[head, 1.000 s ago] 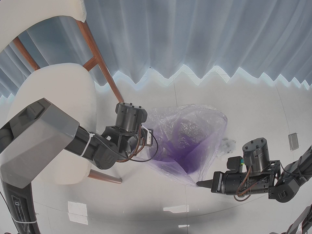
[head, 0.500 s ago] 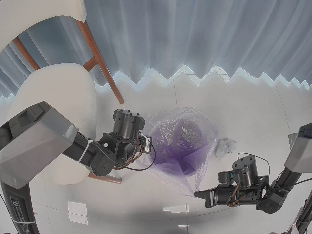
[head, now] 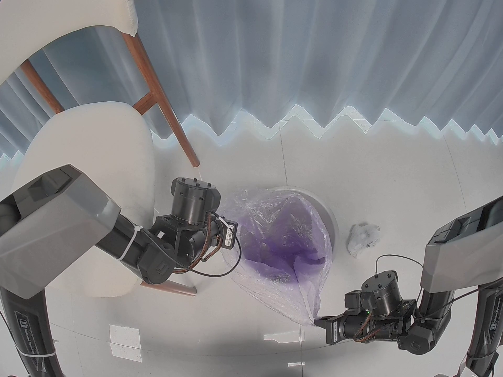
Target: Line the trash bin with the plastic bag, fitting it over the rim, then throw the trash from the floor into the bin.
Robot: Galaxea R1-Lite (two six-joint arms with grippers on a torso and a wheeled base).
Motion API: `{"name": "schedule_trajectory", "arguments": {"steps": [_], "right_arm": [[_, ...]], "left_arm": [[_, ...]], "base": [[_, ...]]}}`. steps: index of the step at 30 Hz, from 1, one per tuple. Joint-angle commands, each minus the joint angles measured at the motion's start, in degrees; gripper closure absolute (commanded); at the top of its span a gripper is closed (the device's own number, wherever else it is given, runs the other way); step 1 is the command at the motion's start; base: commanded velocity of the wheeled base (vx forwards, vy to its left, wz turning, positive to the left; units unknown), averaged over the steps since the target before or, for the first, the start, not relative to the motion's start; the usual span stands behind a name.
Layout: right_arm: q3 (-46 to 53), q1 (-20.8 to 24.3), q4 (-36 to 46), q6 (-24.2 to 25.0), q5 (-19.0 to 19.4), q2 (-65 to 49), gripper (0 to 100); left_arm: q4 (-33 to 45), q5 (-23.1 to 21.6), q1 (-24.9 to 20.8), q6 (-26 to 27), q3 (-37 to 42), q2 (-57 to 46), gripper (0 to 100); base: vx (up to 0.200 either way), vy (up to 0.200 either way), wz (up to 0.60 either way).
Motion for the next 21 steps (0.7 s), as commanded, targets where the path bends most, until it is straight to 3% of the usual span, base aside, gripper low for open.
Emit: {"name": "schedule_trajectory", "arguments": {"steps": [1,21], "right_arm": [[-0.01,0.43,-1.87,-0.2,-0.29,3.63,100],[-7.48,1.13,-2.13,0.5,-3.19,7.23,100]], "left_arm": [[-1.04,-0.89,0.9,0.53,0.65,0.21,100],[-5.61,-4.14,0.9,10.11,6.45,3.11,100]], "base": [[0.0,0.0,0.0],[0.0,0.0,0.0]]}}
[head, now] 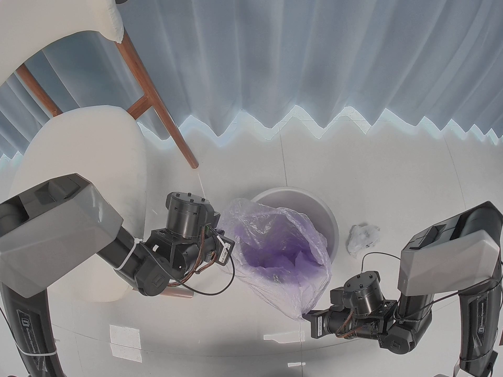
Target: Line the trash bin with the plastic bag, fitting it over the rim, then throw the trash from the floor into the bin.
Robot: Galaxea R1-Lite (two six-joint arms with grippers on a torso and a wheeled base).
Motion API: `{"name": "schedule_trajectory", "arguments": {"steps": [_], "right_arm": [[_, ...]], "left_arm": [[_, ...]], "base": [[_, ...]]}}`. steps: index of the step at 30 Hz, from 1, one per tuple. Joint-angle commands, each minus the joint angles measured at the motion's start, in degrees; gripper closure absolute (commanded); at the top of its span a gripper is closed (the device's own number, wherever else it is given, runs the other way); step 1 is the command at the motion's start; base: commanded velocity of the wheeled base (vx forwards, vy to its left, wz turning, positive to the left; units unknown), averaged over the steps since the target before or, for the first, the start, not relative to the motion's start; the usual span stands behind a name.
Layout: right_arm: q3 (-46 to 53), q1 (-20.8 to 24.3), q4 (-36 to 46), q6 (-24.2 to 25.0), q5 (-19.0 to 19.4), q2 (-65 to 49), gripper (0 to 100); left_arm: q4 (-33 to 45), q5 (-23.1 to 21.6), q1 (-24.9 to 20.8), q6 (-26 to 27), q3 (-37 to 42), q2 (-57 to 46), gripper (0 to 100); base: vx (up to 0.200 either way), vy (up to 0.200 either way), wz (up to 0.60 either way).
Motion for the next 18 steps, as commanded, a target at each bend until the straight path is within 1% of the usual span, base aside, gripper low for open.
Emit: {"name": "schedule_trajectory", "arguments": {"steps": [1,2,7,10,15,18], "right_arm": [[-0.23,-0.34,-0.02,0.07,-0.44,0.66,100],[-0.15,-0.43,-0.02,0.07,-0.44,0.58,100],[1.35,-3.77,-0.46,0.16,-0.18,-2.94,100],[1.61,-5.44,-0.46,0.16,0.7,-5.75,100],[1.88,-5.79,-0.2,0.25,1.23,-8.3,100],[2.31,-5.61,-0.46,0.16,1.49,-9.0,100]], "left_arm": [[-0.76,-0.04,0.07,0.54,-0.08,2.12,100],[-0.84,-0.04,0.07,0.54,-0.17,2.2,100],[-3.48,-0.3,0.07,-0.16,-1.22,1.59,100],[-4.1,-1.71,0.07,-0.34,-4.56,-0.96,100],[-3.13,-3.64,0.07,-1.92,-10.01,-2.72,100],[-2.78,-3.64,0.16,-2.71,-10.19,-2.89,100]], "base": [[0.0,0.0,0.0],[0.0,0.0,0.0],[0.0,0.0,0.0],[0.0,0.0,0.0],[0.0,0.0,0.0],[0.0,-0.2,0.0]]}}
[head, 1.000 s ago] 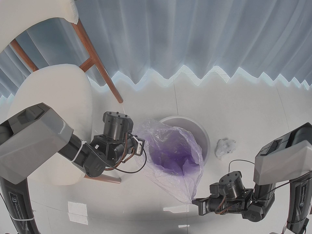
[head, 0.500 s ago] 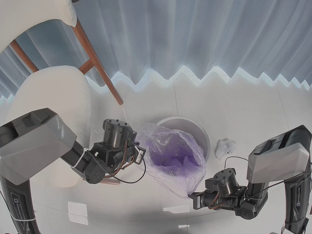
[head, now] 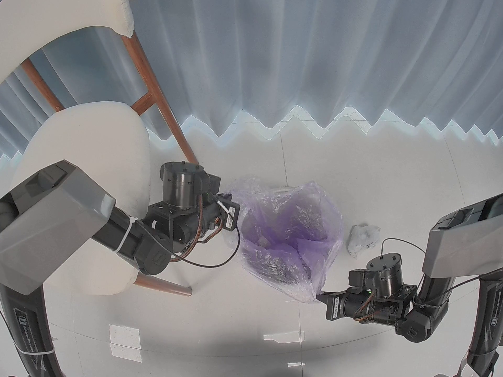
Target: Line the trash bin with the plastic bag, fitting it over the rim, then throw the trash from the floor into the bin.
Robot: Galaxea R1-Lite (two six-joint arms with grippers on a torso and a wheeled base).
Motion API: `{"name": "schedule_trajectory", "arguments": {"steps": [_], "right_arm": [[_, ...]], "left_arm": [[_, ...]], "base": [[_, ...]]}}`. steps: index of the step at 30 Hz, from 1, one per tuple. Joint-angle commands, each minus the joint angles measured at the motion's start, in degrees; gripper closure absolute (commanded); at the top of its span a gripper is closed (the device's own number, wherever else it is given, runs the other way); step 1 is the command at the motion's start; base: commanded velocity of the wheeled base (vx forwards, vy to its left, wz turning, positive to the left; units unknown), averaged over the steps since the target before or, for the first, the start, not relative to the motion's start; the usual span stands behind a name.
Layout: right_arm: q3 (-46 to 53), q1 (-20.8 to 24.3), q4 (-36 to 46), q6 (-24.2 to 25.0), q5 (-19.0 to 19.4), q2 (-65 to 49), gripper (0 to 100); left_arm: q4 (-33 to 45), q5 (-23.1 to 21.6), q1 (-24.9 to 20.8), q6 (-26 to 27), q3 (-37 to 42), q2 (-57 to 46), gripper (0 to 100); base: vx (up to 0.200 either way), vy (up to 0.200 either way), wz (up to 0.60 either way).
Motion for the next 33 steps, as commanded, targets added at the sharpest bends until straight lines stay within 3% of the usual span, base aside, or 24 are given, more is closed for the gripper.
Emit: {"name": "schedule_trajectory", "arguments": {"steps": [1,9,15,24,33], "right_arm": [[0.51,-0.04,-0.13,-0.03,1.08,-3.58,100],[3.15,0.58,-0.04,0.05,5.47,-8.51,100],[5.43,0.49,-0.04,0.05,8.02,-9.82,100],[1.39,0.4,0.57,2.51,8.19,-9.82,100],[-0.02,4.54,1.63,2.78,8.19,-7.89,100]], "left_arm": [[0.34,-0.31,-0.08,-0.43,-1.56,-1.79,100],[0.34,-0.23,-0.7,-0.6,-1.13,-3.55,100],[0.34,0.04,-0.87,-0.43,5.55,-6.01,100],[0.43,2.5,0.0,-0.08,8.72,-8.99,100],[1.31,2.23,2.73,0.01,20.32,-15.15,100]], "base": [[0.0,-0.2,0.0],[0.0,-0.2,0.0],[0.0,-0.2,0.0],[0.0,0.0,0.0],[0.0,0.0,0.0]]}}
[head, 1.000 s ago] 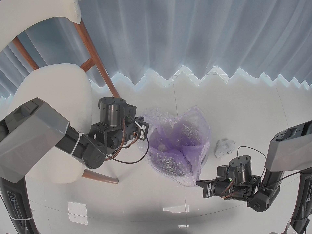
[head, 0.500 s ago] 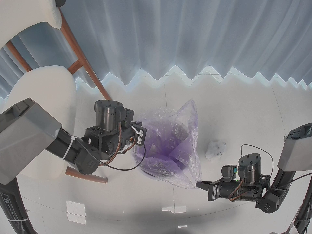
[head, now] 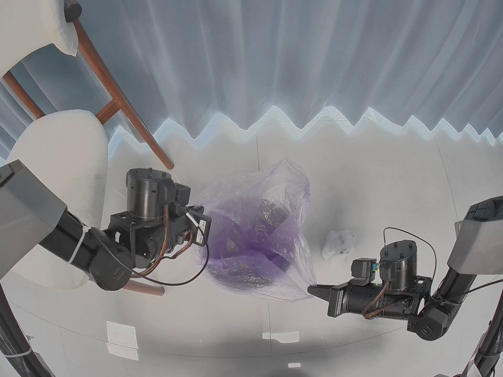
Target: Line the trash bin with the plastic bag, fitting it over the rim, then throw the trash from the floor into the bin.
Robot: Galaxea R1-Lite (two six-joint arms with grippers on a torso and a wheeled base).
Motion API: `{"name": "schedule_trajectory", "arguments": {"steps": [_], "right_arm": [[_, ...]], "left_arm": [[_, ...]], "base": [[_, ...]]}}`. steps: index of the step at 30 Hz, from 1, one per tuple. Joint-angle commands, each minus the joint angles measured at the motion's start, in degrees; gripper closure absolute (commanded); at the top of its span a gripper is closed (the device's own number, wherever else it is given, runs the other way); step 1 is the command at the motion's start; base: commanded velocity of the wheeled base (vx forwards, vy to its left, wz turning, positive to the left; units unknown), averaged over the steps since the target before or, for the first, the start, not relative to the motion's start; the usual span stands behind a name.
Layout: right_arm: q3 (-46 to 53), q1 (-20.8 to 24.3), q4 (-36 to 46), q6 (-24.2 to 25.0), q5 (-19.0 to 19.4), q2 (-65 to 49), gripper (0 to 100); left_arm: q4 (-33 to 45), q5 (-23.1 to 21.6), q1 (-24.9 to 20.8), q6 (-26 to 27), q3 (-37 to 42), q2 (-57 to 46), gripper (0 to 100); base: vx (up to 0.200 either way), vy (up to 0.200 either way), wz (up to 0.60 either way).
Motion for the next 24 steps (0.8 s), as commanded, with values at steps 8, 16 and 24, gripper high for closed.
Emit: {"name": "schedule_trajectory", "arguments": {"steps": [8,16,24], "right_arm": [[0.82,6.83,-0.02,-1.83,-0.3,5.72,100],[1.35,6.03,-0.38,-4.64,-0.39,9.76,100],[0.82,5.07,-2.13,-5.26,-2.41,15.04,100]], "left_arm": [[-0.29,-0.12,0.05,1.2,11.2,-2.99,100],[-6.18,-0.38,-0.39,1.73,16.48,1.76,100],[-6.36,-1.7,0.76,3.14,17.0,5.01,100]], "base": [[0.0,0.0,0.0],[0.0,0.0,0.0],[0.0,0.0,0.0]]}}
